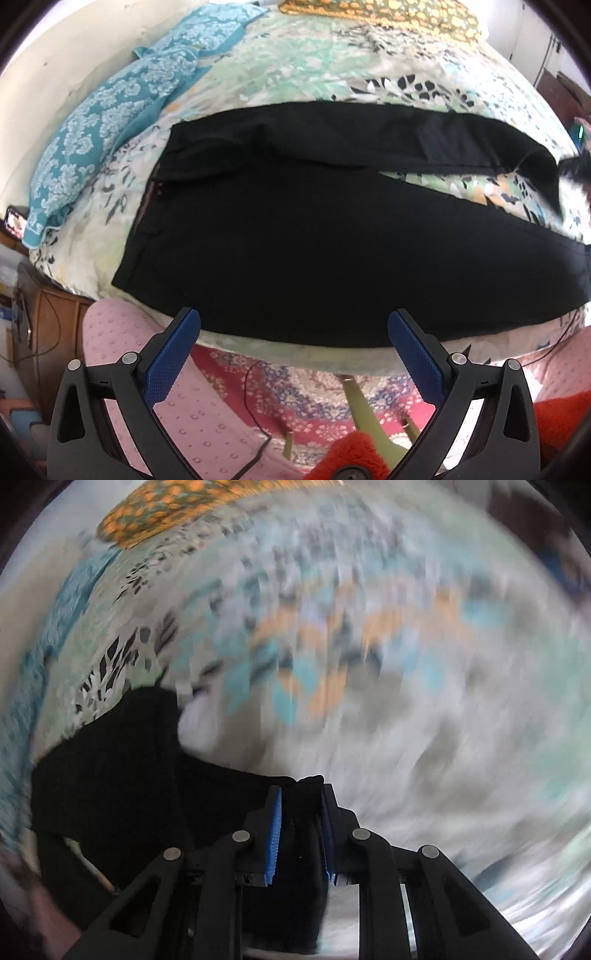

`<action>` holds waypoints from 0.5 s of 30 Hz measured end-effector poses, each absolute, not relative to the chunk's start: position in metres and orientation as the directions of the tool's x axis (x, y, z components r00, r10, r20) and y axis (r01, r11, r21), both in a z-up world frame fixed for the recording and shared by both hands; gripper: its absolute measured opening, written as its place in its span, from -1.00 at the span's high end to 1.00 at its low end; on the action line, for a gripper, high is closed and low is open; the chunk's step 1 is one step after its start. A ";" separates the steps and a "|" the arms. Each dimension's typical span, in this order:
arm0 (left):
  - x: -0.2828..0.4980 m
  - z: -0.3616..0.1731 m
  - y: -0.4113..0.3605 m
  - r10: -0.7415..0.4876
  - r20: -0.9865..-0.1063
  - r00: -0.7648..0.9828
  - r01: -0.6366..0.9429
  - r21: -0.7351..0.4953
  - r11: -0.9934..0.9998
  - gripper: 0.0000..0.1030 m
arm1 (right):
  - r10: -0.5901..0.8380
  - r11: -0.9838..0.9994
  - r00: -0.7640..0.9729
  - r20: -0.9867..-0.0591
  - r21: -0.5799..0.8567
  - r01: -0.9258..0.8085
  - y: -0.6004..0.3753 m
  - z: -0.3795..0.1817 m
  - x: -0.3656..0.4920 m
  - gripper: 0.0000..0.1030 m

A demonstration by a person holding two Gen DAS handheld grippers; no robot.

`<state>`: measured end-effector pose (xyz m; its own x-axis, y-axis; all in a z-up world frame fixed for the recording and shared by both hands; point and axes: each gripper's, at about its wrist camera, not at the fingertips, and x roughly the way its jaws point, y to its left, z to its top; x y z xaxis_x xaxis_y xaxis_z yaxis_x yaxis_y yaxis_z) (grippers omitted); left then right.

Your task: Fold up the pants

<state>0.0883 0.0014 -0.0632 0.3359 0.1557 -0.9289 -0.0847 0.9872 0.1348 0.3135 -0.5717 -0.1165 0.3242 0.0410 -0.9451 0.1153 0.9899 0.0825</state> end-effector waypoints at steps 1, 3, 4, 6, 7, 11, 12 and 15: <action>0.093 -0.066 -0.001 0.158 -0.930 0.331 -0.076 0.141 0.987 -0.98 | -0.013 0.996 0.361 -0.933 0.022 0.091 -0.572 -0.097 0.322 0.61; 0.103 -0.070 -0.010 0.161 -0.930 0.330 -0.053 0.152 0.987 -0.98 | -0.131 0.991 0.455 -0.881 -0.114 0.065 -0.579 -0.052 0.343 0.62; 0.109 -0.071 -0.014 0.161 -0.929 0.334 -0.043 0.156 0.987 -0.98 | -0.149 0.989 0.479 -0.865 -0.132 0.068 -0.585 -0.039 0.351 0.65; 0.117 -0.069 -0.021 0.160 -0.924 0.348 -0.030 0.159 0.987 -0.98 | -0.190 0.982 0.505 -0.842 -0.171 0.084 -0.595 -0.022 0.367 0.73; 0.120 -0.069 -0.024 0.157 -0.922 0.355 -0.025 0.158 0.987 -0.98 | -0.217 0.976 0.508 -0.834 -0.201 0.086 -0.597 -0.021 0.375 0.73; 0.125 -0.075 -0.031 0.153 -0.925 0.348 -0.002 0.162 0.987 -0.98 | -0.311 0.945 0.472 -0.825 -0.323 0.057 -0.589 -0.049 0.394 0.73; 0.126 -0.078 -0.031 0.155 -0.928 0.338 0.002 0.166 0.986 -0.98 | -0.326 0.938 0.468 -0.822 -0.342 0.053 -0.588 -0.056 0.397 0.73; 0.127 -0.087 -0.028 0.165 -0.940 0.300 0.002 0.173 0.985 -0.98 | -0.375 0.918 0.479 -0.794 -0.391 0.071 -0.583 -0.070 0.406 0.74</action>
<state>0.1271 -0.0284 -0.0872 0.2998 0.1646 -0.9397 0.0016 0.9849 0.1730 0.4060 -0.5827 -0.0696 0.4791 -0.3750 -0.7936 0.0710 0.9177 -0.3908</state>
